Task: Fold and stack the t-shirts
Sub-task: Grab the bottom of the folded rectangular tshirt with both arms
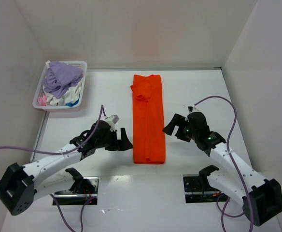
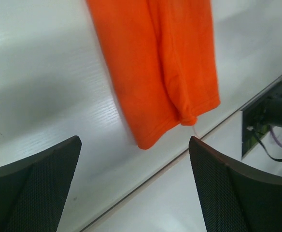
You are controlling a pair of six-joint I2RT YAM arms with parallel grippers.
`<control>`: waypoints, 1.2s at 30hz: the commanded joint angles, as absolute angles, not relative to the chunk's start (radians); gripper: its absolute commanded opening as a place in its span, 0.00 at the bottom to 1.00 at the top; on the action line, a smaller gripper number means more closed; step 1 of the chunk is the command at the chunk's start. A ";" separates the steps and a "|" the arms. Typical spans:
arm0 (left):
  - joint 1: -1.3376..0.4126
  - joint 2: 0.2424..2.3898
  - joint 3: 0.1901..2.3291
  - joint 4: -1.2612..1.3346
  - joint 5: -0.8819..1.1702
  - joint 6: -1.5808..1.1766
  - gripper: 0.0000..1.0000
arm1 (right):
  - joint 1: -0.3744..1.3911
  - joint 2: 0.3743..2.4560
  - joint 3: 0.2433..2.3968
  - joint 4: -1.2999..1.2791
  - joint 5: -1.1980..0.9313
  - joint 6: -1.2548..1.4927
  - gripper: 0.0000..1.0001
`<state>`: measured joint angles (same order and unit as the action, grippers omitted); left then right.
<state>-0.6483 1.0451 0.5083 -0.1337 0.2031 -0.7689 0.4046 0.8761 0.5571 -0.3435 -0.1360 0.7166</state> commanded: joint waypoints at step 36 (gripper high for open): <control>-0.769 1.375 0.617 -0.055 0.318 -0.801 1.00 | 0.621 0.889 0.357 -0.408 -0.144 0.905 0.69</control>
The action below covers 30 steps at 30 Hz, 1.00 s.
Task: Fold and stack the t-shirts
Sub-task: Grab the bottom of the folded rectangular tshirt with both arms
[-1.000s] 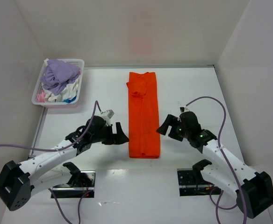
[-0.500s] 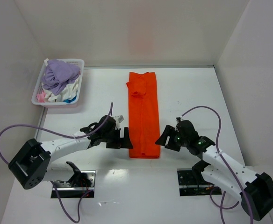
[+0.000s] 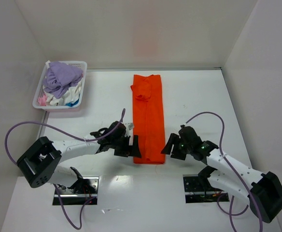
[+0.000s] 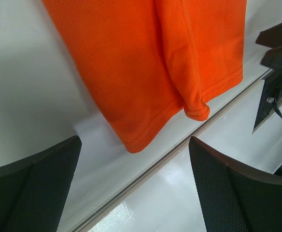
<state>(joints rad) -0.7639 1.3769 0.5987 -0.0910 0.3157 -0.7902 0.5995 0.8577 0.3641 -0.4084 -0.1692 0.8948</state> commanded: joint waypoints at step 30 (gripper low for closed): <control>-0.934 1.270 0.540 -0.046 0.066 -1.164 0.97 | 0.716 0.980 0.359 -0.327 -0.120 0.977 0.61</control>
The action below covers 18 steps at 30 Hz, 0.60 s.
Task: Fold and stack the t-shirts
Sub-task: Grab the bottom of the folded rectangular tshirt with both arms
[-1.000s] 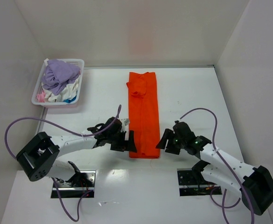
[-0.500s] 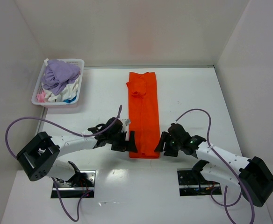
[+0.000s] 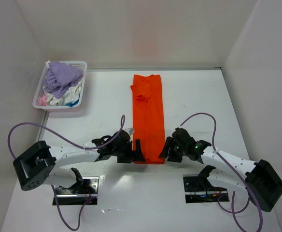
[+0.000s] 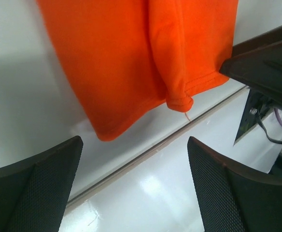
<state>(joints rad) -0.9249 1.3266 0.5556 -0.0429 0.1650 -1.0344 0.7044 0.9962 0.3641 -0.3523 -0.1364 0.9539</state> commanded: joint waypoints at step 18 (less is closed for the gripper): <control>-0.934 1.265 0.471 -0.017 0.011 -1.253 0.93 | 0.716 0.999 0.350 -0.270 -0.138 0.986 0.60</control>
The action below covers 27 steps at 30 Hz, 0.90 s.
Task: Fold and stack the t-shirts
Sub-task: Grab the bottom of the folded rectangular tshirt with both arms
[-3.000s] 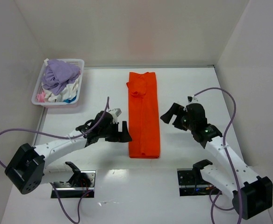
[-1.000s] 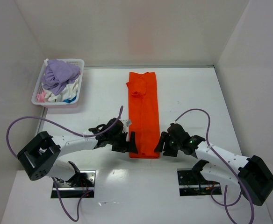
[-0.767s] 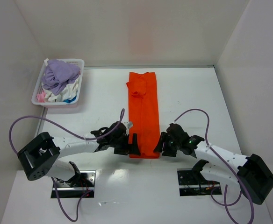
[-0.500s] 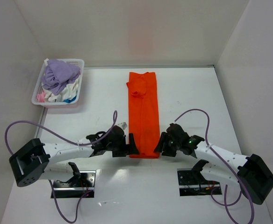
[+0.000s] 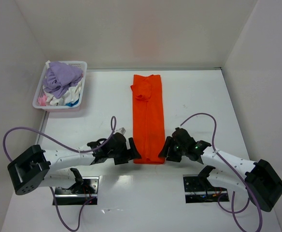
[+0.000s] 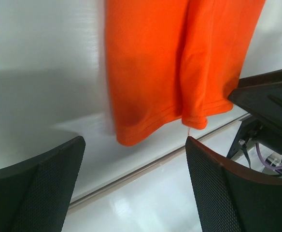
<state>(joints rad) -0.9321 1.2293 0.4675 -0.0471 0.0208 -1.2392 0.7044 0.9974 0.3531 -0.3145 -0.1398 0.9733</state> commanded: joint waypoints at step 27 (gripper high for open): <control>-0.934 1.393 0.472 0.055 0.041 -1.281 0.58 | 0.726 0.991 0.313 -0.239 -0.137 0.996 0.26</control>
<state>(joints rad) -0.9321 1.3655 0.4824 0.1001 0.0536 -1.2884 0.7139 1.0077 0.3313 -0.2722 -0.1501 0.9833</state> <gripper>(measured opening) 0.587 0.276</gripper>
